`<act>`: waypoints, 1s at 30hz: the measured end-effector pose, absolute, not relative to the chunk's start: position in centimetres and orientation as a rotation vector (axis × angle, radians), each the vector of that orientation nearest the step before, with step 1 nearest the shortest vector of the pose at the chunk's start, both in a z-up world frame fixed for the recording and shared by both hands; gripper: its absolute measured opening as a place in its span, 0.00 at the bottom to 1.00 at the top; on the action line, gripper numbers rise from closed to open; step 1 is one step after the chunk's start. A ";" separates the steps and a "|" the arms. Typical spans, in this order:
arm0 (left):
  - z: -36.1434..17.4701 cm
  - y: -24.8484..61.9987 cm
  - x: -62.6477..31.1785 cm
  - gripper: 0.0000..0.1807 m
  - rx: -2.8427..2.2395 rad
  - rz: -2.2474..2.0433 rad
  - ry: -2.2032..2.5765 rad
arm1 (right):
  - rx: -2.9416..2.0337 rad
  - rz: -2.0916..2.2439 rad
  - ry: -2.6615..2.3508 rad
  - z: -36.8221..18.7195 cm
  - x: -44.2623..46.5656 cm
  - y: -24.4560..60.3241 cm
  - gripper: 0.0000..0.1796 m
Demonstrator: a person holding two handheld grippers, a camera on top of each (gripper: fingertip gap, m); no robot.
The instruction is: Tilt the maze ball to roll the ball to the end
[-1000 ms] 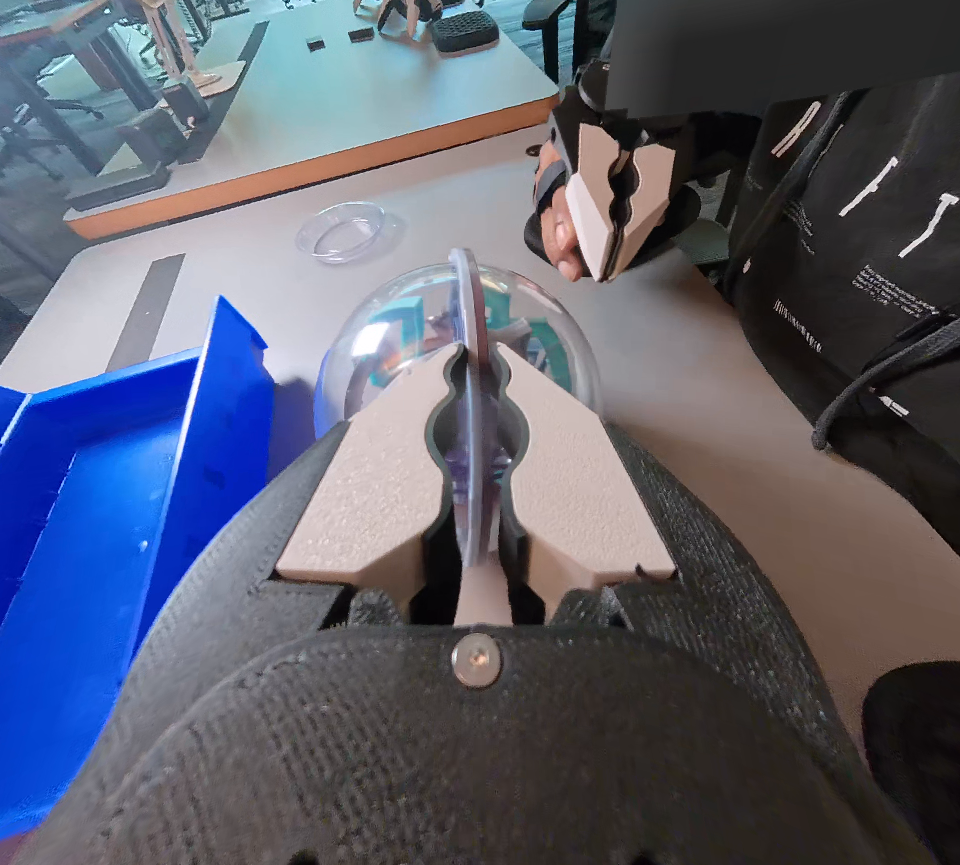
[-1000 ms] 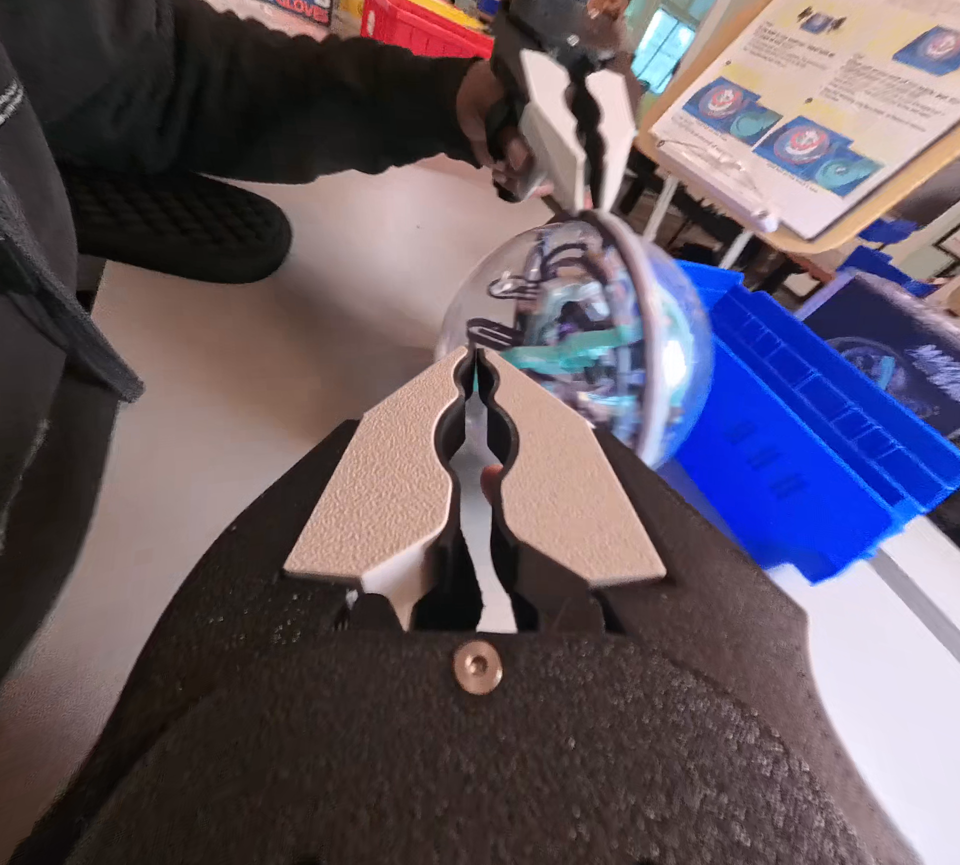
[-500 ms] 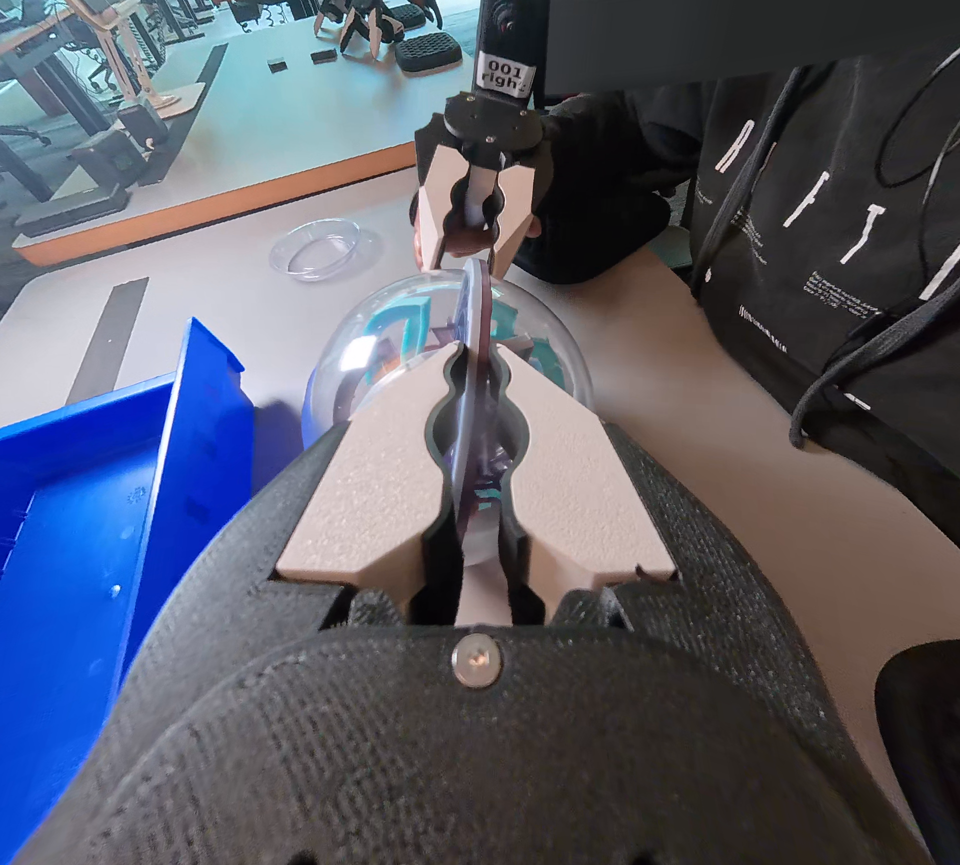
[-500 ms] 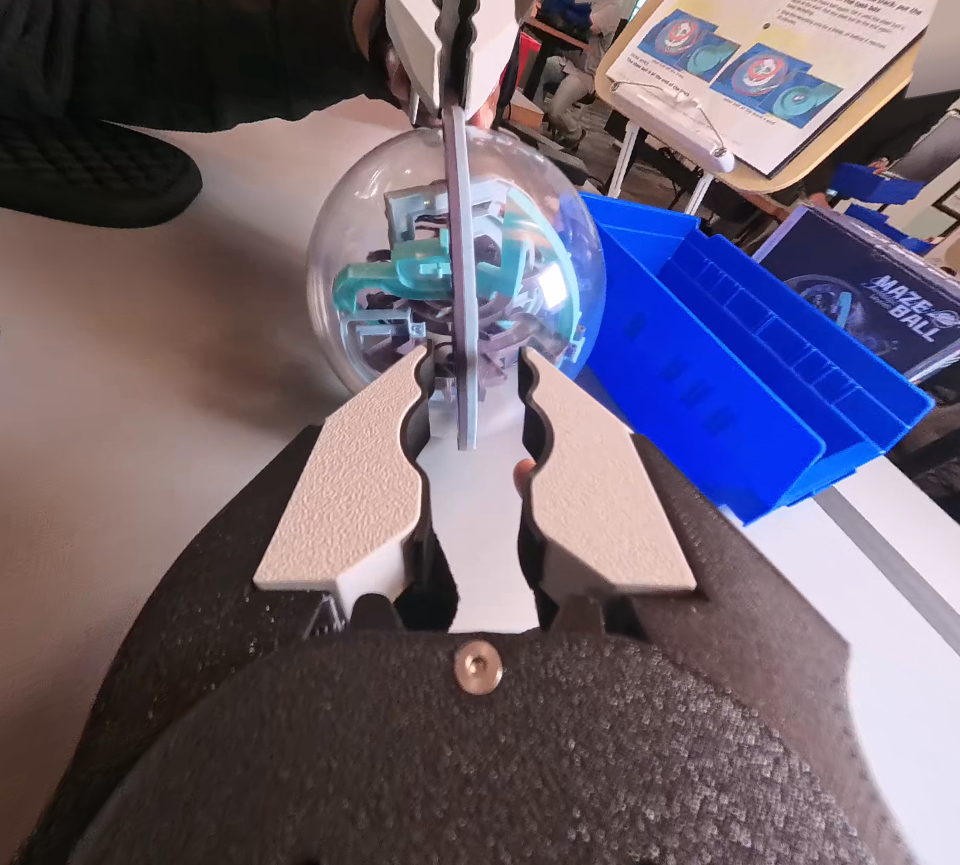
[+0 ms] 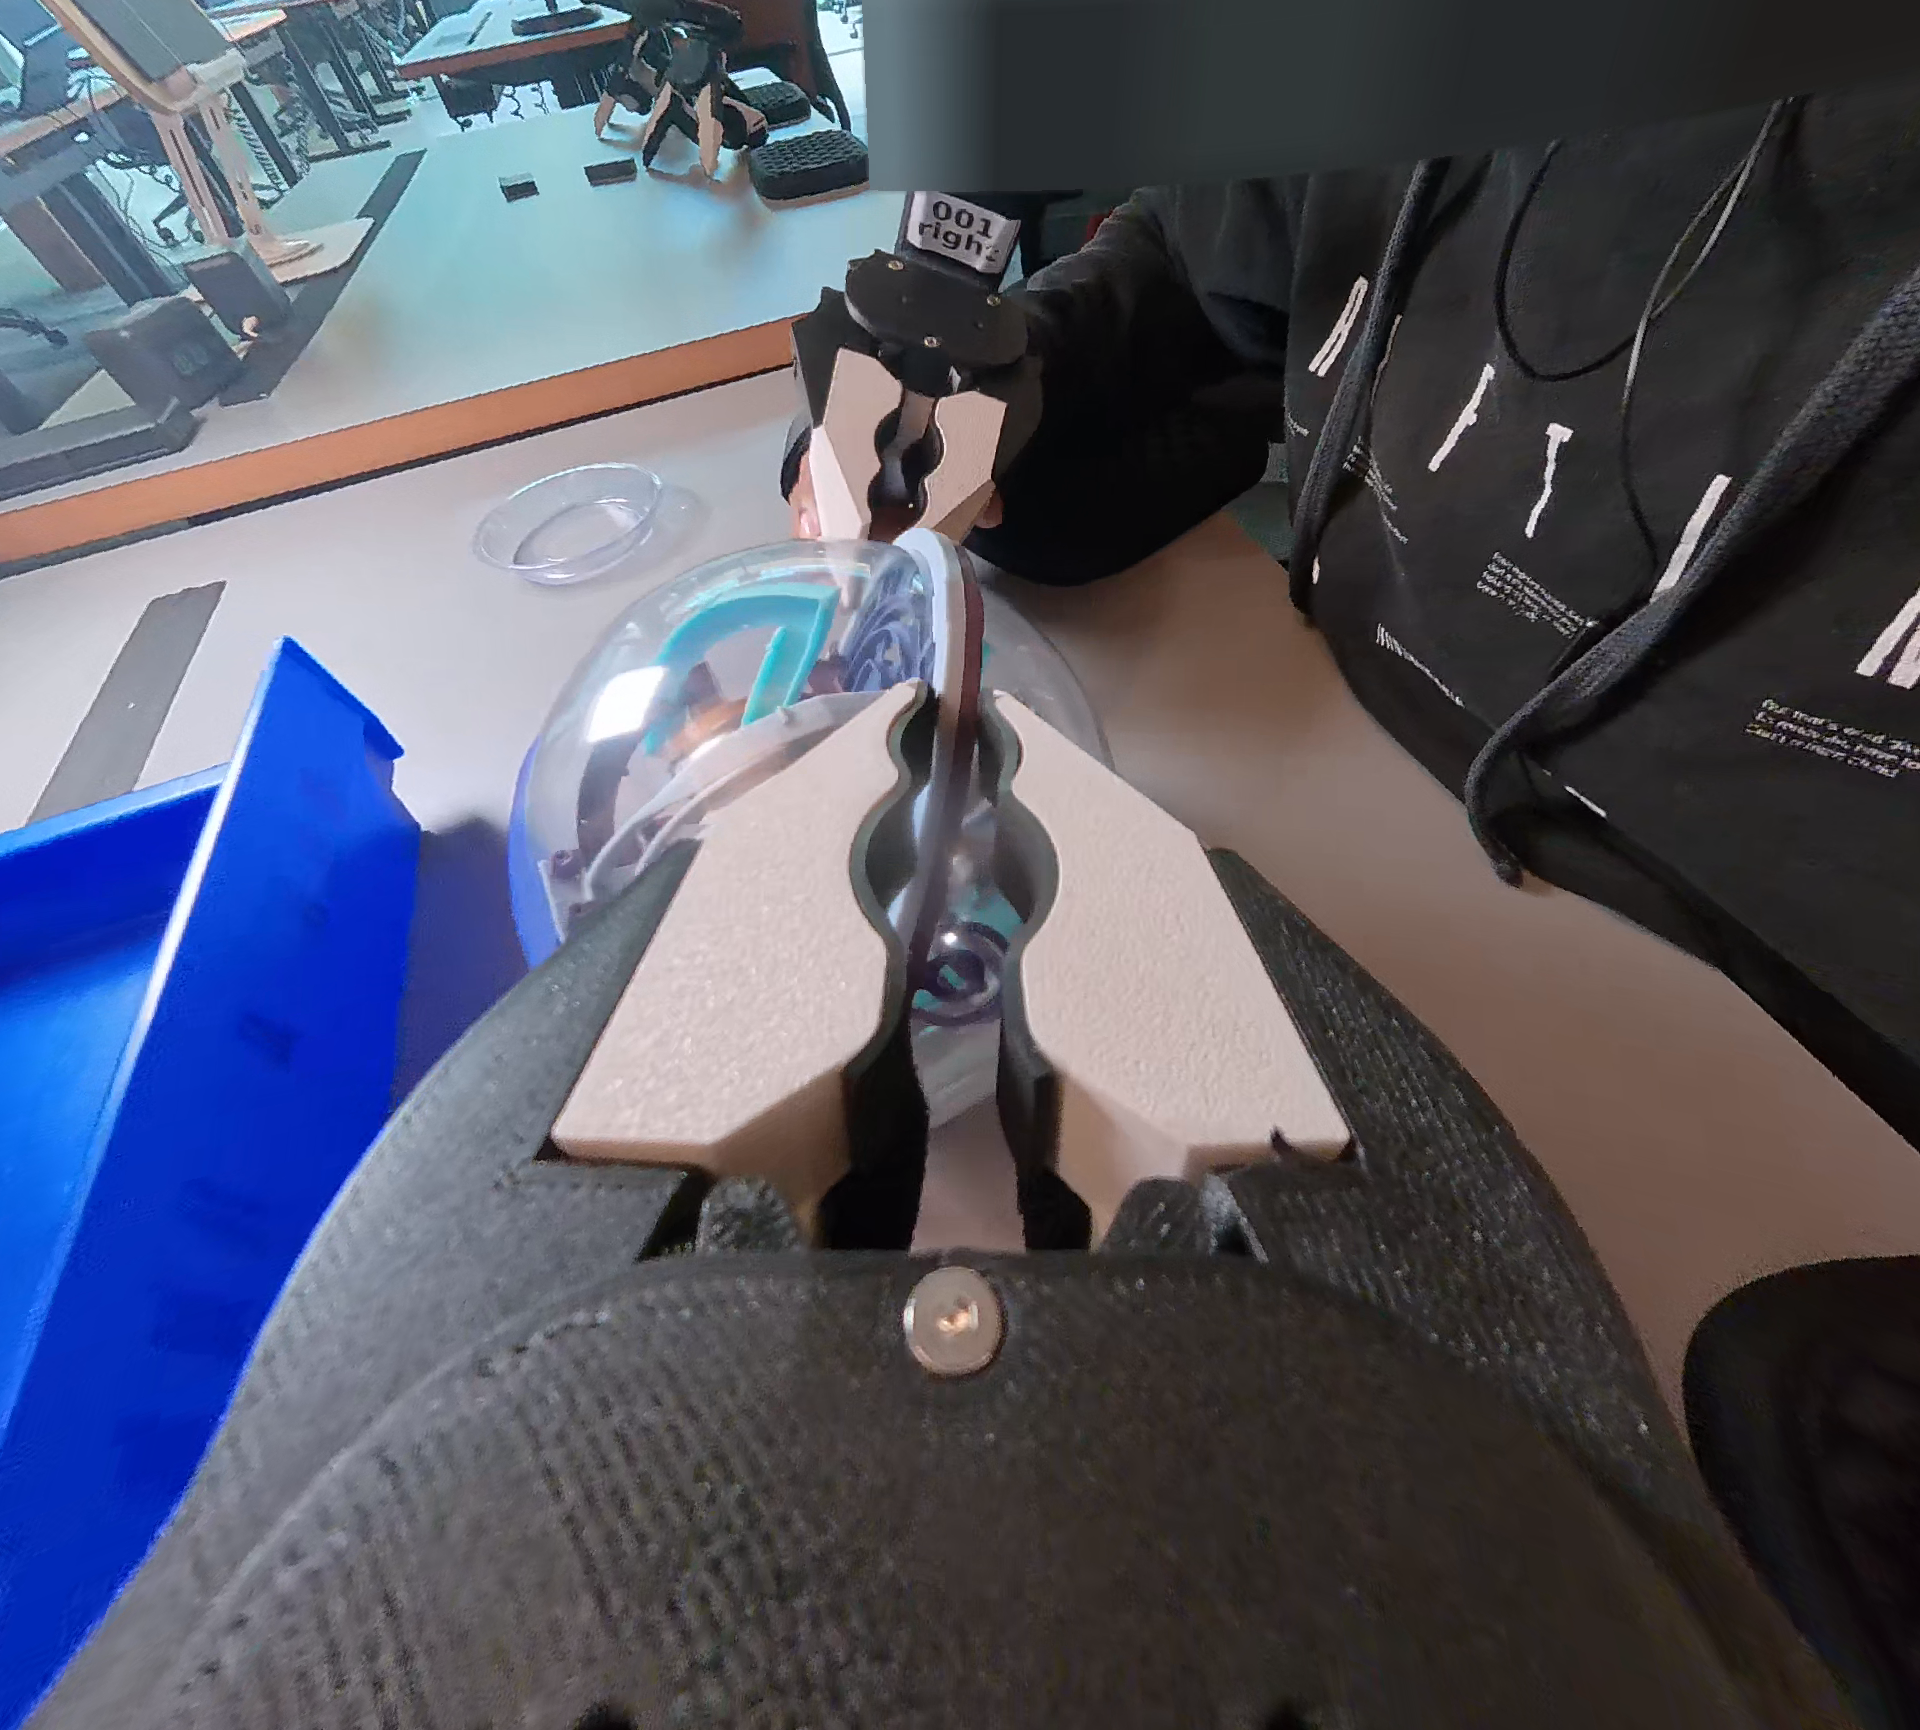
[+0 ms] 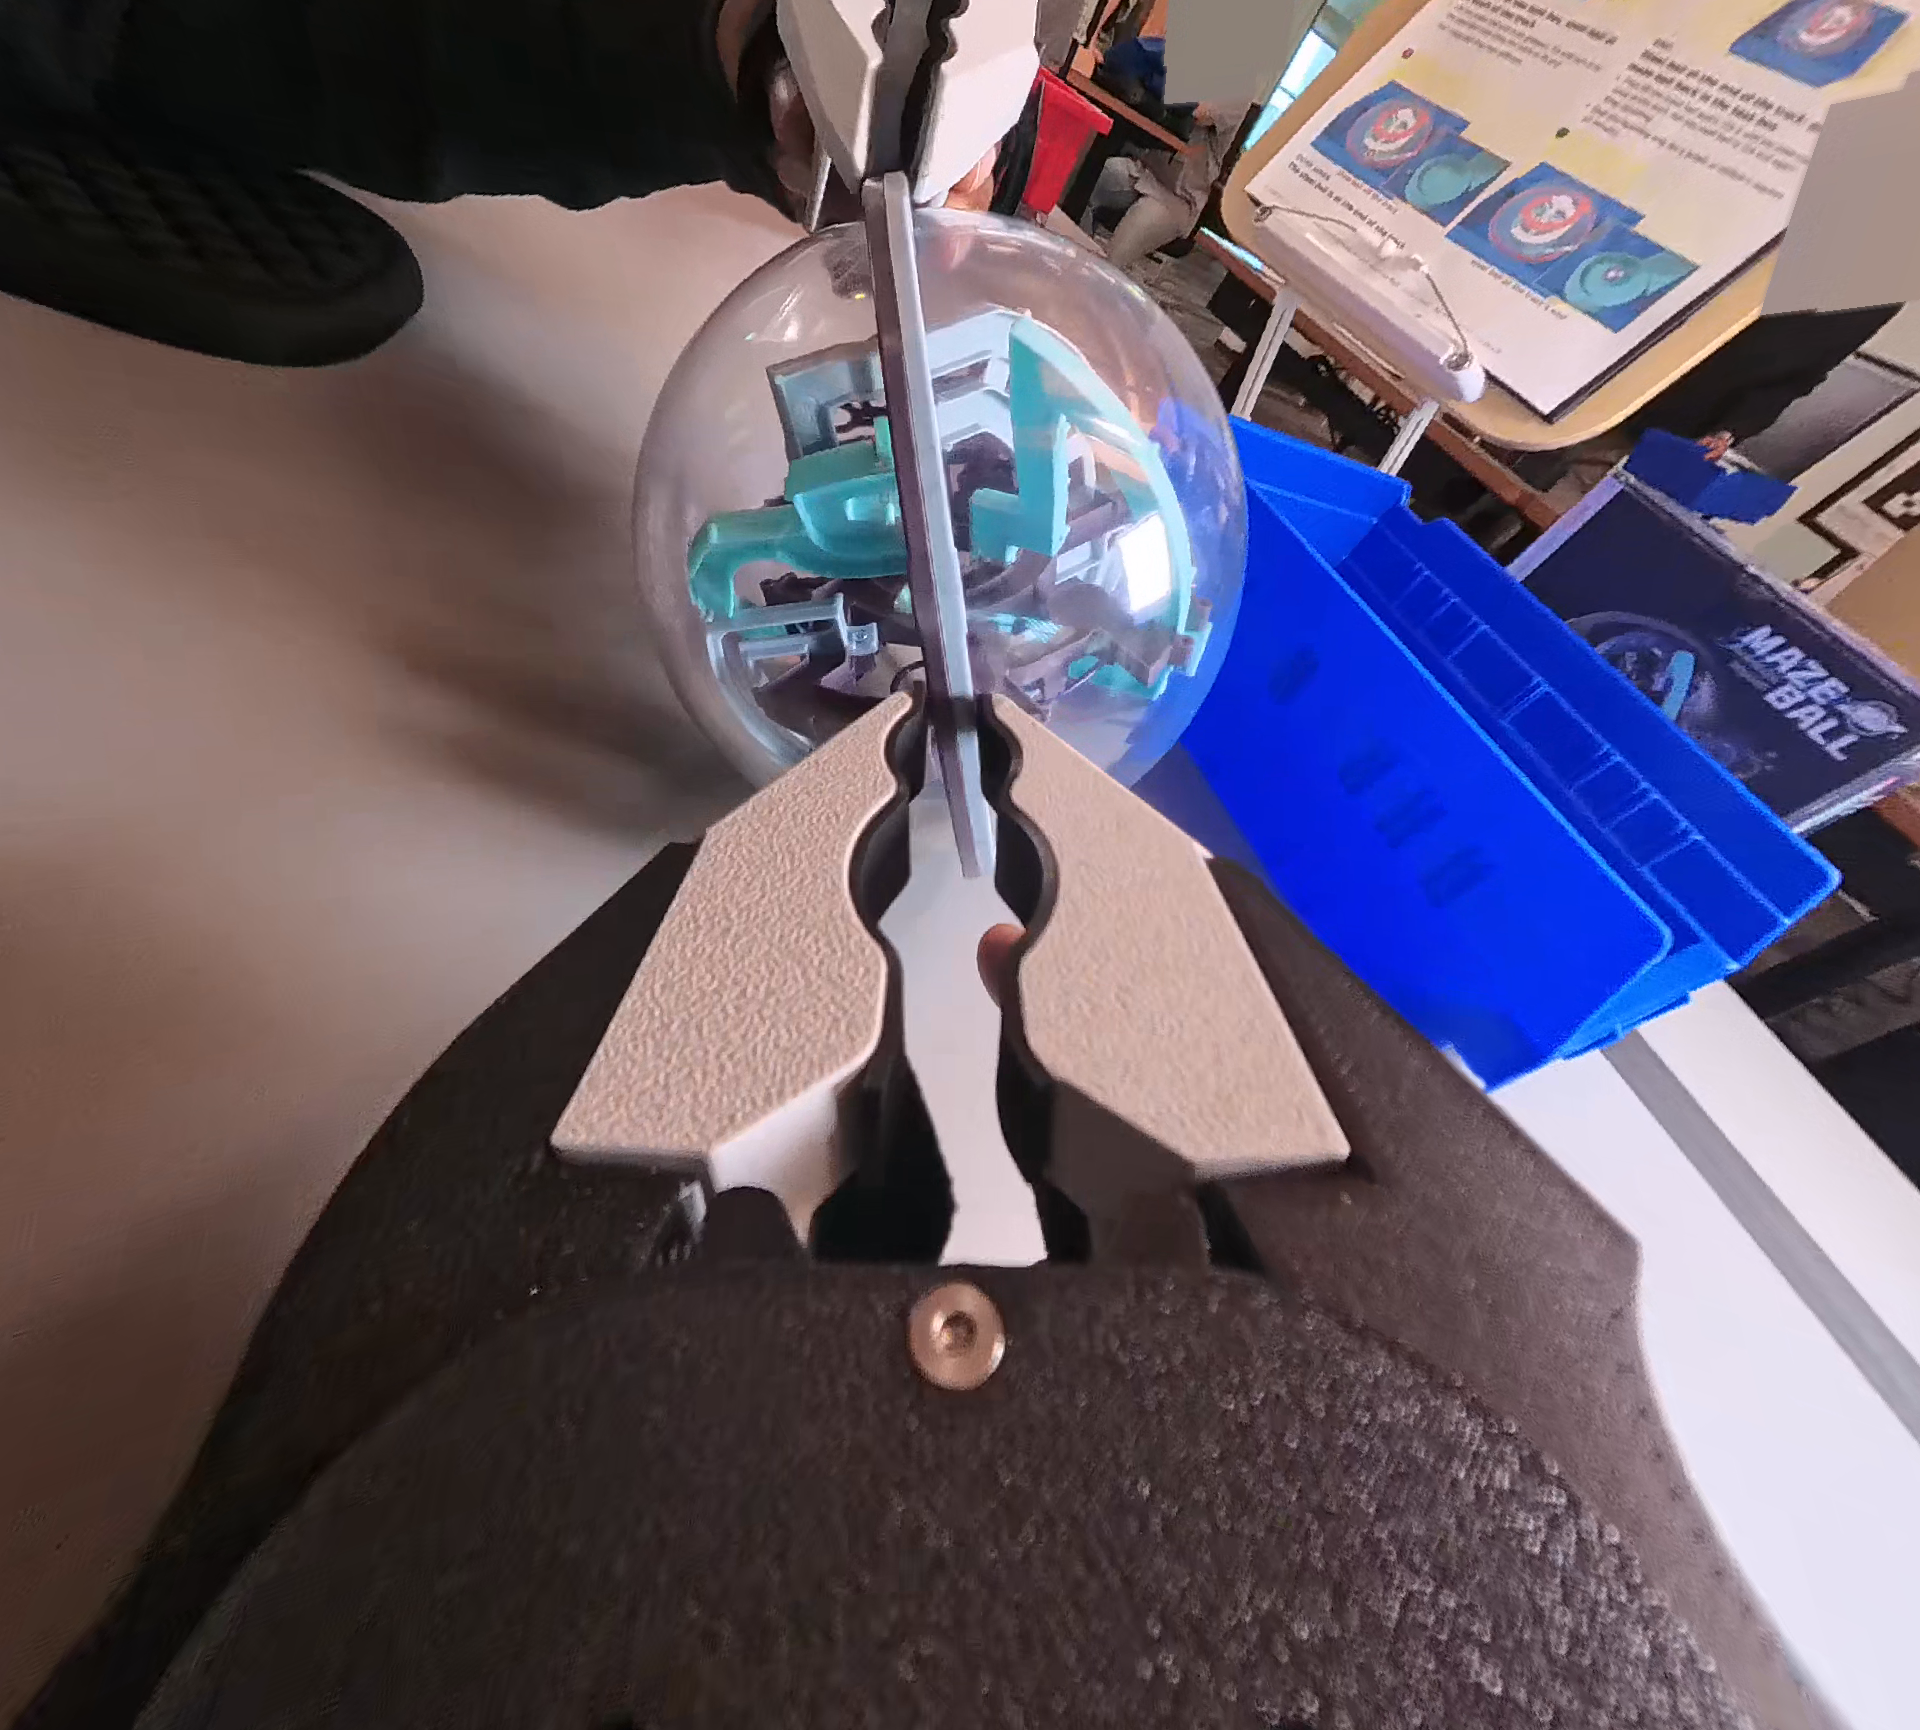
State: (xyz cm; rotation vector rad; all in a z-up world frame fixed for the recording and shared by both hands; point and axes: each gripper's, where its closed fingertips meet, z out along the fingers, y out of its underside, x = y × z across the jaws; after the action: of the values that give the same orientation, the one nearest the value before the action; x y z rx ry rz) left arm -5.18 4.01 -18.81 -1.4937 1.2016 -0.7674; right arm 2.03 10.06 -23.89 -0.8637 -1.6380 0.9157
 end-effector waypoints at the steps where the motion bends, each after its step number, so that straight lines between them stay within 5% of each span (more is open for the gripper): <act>1: -18.9 3.9 -5.2 0.04 -1.491 -0.769 1.193 | -0.851 0.907 -1.637 -23.9 2.0 10.0 0.04; 21: -19.0 4.9 -7.1 0.06 -1.450 -0.656 0.962 | -0.830 0.867 -1.575 -24.4 1.4 10.5 0.03; 25: -19.4 6.1 -8.7 0.14 -1.491 -0.694 0.846 | -0.834 0.845 -1.585 -24.8 1.5 10.9 0.03; 30: -21.1 7.0 -10.9 0.35 -1.572 -0.899 0.672 | -0.831 0.828 -1.586 -25.0 1.6 11.2 0.03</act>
State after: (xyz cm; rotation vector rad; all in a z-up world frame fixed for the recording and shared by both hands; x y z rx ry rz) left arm -10.87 6.99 -21.13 -1.5725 0.6715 -0.8992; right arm 1.57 11.23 -25.00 -0.8313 -1.5862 0.8283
